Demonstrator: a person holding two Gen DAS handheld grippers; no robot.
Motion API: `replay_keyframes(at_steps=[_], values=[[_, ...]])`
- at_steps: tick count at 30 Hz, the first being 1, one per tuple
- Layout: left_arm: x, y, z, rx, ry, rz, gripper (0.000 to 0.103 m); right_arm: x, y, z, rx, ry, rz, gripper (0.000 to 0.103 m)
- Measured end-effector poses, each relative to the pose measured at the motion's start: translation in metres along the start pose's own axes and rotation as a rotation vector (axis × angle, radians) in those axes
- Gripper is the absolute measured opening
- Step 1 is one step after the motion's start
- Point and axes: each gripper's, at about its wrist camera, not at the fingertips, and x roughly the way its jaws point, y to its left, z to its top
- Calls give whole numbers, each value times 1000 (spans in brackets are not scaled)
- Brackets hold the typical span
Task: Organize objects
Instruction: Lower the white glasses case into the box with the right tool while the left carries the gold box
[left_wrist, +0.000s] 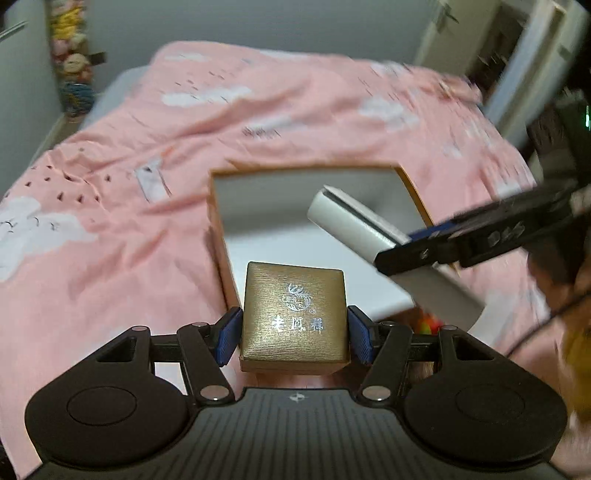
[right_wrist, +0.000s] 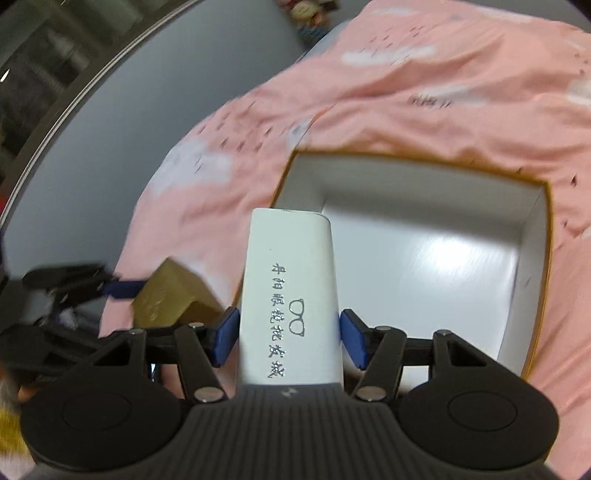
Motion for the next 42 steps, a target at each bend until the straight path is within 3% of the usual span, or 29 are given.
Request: replay_keyframes(at_steps=[3,7,12,17,22,31,38,40,42], values=[[17,13,16,-59,-35,16,69,24,-21,18,43,-19,-35,61],[30,27,25,-110,-48,27,69,77,-43,29,136,29,-56,61],[45,45,29,-151,-30,24,69,126,-49,26,181,92,-76,61],[51,55,33,-173,-28,-6,69,154,-50,22,222,163,-44,62],[54,57,37,-167,-36,-26,69,167,-50,24,233,178,-6,64],[58,56,45,-156,-41,-28,69,179,-59,16,304,240,156,69],[74,40,56,-107,-9,-31,69,179,-46,8,189,229,122,55],[83,34,61,-98,10,-27,69,175,-47,6,181,223,116,41],[93,28,68,-87,33,2,69,164,-46,4,151,200,117,42]])
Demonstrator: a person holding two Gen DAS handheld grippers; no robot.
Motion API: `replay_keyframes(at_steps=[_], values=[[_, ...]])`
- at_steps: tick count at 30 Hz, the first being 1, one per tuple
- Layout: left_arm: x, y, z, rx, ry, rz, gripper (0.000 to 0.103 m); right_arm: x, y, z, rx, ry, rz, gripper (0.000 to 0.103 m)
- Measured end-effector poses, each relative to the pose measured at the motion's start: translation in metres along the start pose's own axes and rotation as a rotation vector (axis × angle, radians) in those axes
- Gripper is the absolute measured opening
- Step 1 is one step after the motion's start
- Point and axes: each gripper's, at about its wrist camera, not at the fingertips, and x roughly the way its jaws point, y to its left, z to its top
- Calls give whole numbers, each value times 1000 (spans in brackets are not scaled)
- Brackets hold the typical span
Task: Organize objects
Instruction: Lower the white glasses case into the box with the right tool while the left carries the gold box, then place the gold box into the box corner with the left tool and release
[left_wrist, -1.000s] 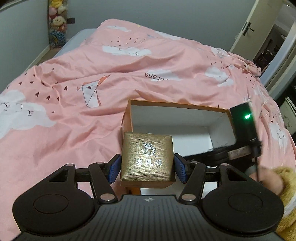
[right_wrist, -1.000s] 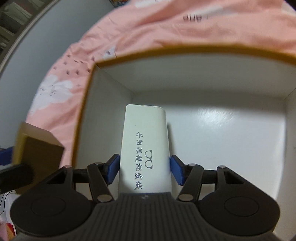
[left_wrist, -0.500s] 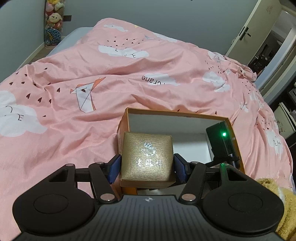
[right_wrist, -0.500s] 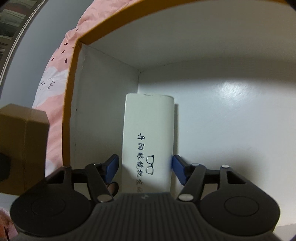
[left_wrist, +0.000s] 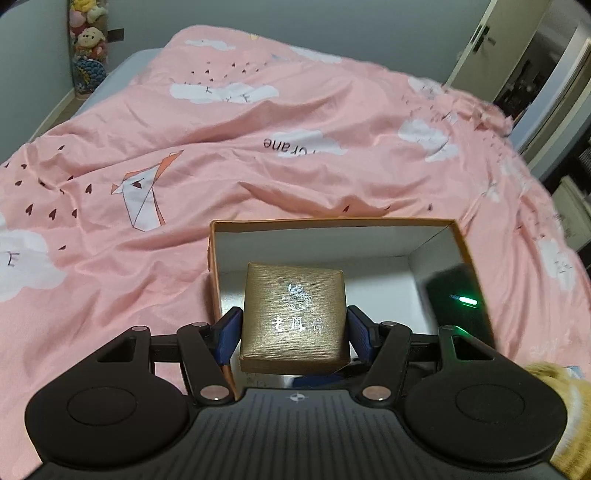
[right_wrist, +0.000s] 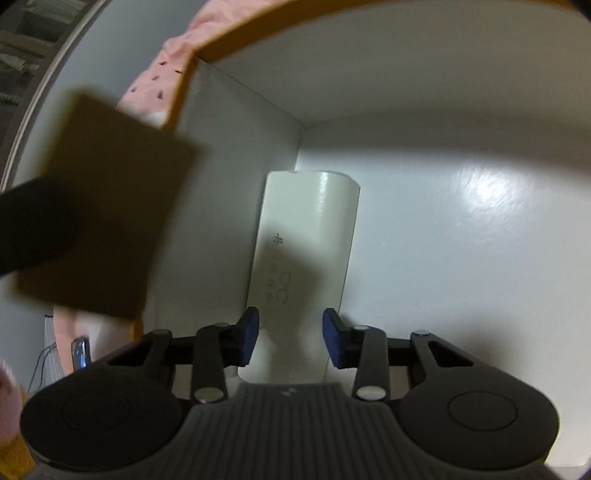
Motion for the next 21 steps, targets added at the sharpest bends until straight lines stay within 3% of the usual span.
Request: replay_keyframes(at_steps=[5,10,17,21], values=[[31,-12,14,0,63,73,69,-35,14,-13,-144,-119,-67,42],[59,-17,21,-2,131,145,69,-52,25,-22,-228,-233,-66,45],[89,-17,29,-9,230,227,69,-51,14,5,-246,-328,-56,44],[97,-16,37,-4,249,251,70,-38,7,22,-238,-326,-38,41]])
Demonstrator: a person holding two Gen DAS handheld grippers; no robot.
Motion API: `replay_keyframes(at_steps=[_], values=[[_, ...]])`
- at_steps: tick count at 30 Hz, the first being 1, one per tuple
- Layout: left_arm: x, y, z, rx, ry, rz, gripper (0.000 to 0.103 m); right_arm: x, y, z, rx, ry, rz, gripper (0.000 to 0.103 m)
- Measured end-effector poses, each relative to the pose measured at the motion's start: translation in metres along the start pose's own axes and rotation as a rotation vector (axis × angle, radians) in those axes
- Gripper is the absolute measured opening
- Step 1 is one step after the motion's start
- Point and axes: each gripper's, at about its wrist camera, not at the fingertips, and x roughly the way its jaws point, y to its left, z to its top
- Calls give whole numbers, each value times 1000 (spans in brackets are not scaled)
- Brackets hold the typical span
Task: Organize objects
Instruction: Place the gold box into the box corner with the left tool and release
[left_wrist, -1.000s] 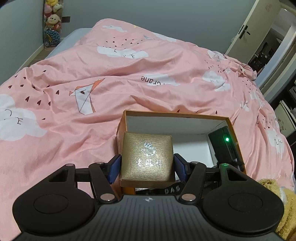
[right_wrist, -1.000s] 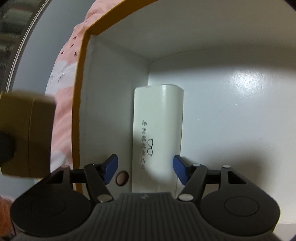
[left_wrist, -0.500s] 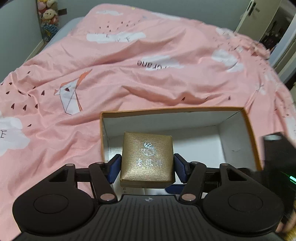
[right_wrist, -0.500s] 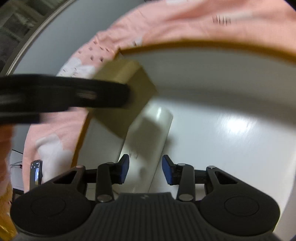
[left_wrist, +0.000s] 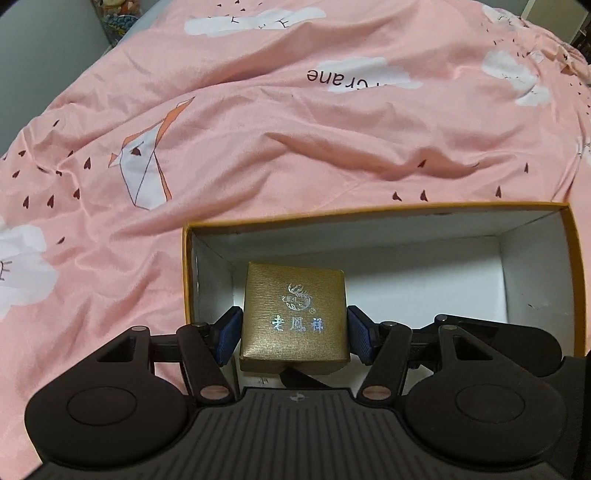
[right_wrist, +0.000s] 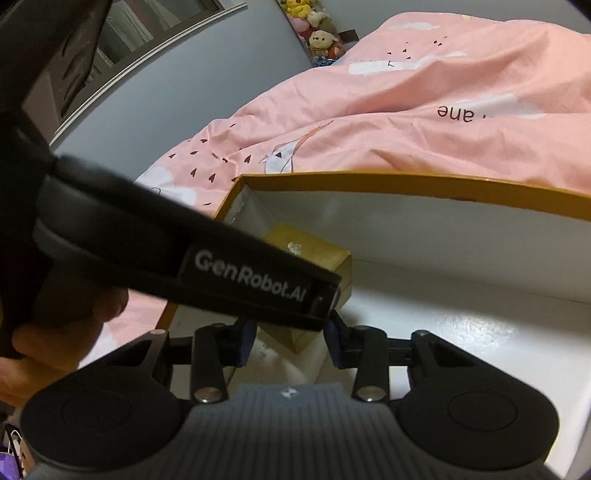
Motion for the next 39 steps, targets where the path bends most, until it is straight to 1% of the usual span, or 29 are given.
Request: replay_keyframes(at_steps=[3,5,6,8,9,10,11,12,13,15,18,19,23,26,29,32,35,39], values=[[3,-2,3,25,-1,13,70,-4,0,-2,-5,-3,-2,40],[1,0,3,26,-16,-3,74,-1,-2,-1,-1,-7,0,40],[-1,1,3,27,-27,-14,75,-1,-3,-1,5,-8,1,40],[-8,8,2,6,-46,-42,75,3,-7,0,17,-4,-4,36],[-11,10,3,-3,-56,-58,75,3,-9,1,28,0,0,32],[-16,13,3,-4,-64,-73,75,3,-11,1,39,-2,4,32],[-21,16,4,-11,-75,-85,75,3,-12,2,45,-3,7,31],[-26,19,4,-20,-91,-94,75,2,-13,5,44,-6,6,28],[-34,23,3,-28,-119,-109,75,1,-12,7,33,-14,3,27],[-44,29,1,-35,-164,-132,75,-2,-9,13,17,-32,-20,27],[-57,37,-6,-50,-225,-132,75,1,-10,20,25,-39,-26,27],[-59,39,-8,-50,-233,-129,75,2,-10,21,27,-41,-33,27],[-58,51,-16,-66,-235,-126,74,2,-12,20,55,-38,-64,29],[-54,61,-22,-88,-222,-125,74,9,-16,22,75,-19,-55,28],[-52,69,-30,-108,-217,-130,74,17,-15,24,74,-8,-35,23],[-55,71,-40,-110,-224,-134,73,20,-12,25,61,-3,-48,23],[-66,68,-53,-94,-262,-139,69,13,-8,24,57,2,-48,23],[-92,52,-79,-28,-361,-106,69,-19,8,16,15,-17,-68,27]])
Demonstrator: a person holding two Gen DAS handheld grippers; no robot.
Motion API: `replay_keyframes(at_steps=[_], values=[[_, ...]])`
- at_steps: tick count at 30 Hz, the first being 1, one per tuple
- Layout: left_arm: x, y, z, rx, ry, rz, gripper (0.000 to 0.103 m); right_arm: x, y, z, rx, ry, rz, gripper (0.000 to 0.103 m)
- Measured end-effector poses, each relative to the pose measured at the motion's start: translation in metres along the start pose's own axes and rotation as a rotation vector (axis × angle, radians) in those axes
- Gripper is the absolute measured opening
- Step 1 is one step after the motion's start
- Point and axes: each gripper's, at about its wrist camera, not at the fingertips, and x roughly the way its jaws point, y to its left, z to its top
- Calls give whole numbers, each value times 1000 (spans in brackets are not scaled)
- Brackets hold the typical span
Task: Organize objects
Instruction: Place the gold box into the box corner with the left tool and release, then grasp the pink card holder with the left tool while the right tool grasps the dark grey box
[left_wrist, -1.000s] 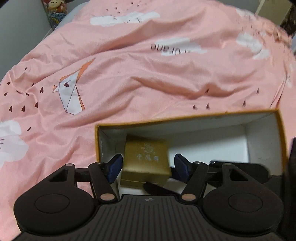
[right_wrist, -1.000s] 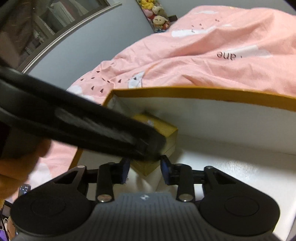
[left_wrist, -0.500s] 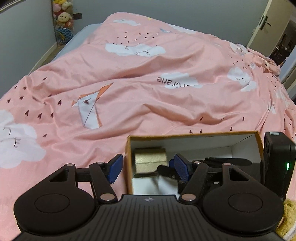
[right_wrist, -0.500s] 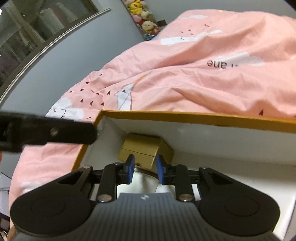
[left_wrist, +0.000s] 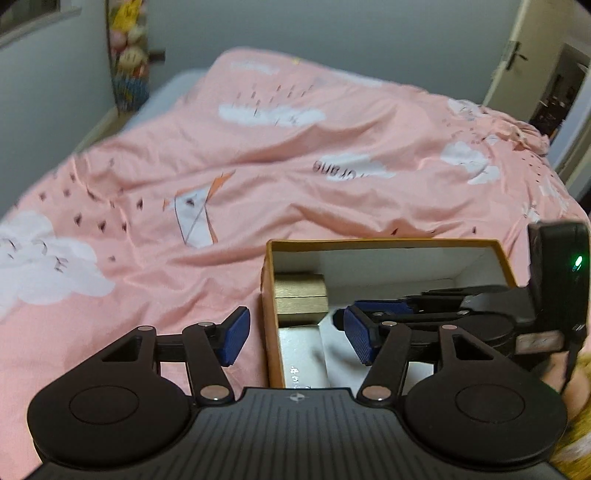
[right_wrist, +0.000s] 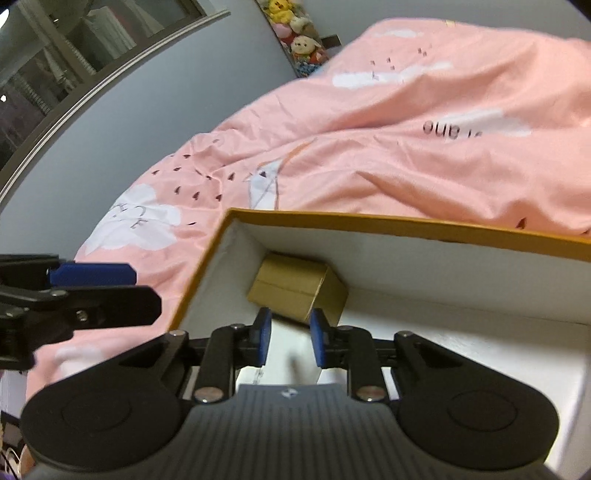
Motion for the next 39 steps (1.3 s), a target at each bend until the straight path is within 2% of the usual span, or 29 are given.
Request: replay_keyframes(at_steps=[3,4,7,10,12,15,20,21,23,26,28,32,36,39], values=[[-30,-16,-18,55,-93,-9,69,-37,11,-12,-26,-23,-22,31],[-39,-21,-24,64,-109,-17,69,-50,15,-18,-38,-32,-37,40],[-63,-31,-43,42,-126,-64,69,-91,26,-43,-66,-72,-78,54],[-76,-39,-64,30,-88,-127,69,-126,30,-74,-47,-97,-103,55],[-76,-41,-78,5,-32,-163,67,-144,28,-98,-8,-113,-108,55],[-69,-40,-101,-55,51,-195,64,-160,27,-134,31,-107,-177,55],[-49,-33,-137,-185,165,-237,64,-166,22,-184,135,-35,-175,54],[-44,-31,-143,-212,181,-244,64,-165,22,-191,150,-29,-173,50],[-30,-25,-152,-285,213,-262,64,-160,22,-203,161,-1,-191,46],[-8,-18,-165,-376,270,-285,66,-149,21,-214,164,47,-223,46],[2,-16,-172,-425,287,-272,68,-144,19,-218,181,69,-213,46],[22,-17,-175,-440,337,-247,71,-140,16,-220,188,80,-220,46],[37,-19,-182,-447,388,-246,71,-135,14,-217,194,85,-220,40],[43,-19,-186,-461,408,-256,71,-132,12,-218,197,100,-214,40]])
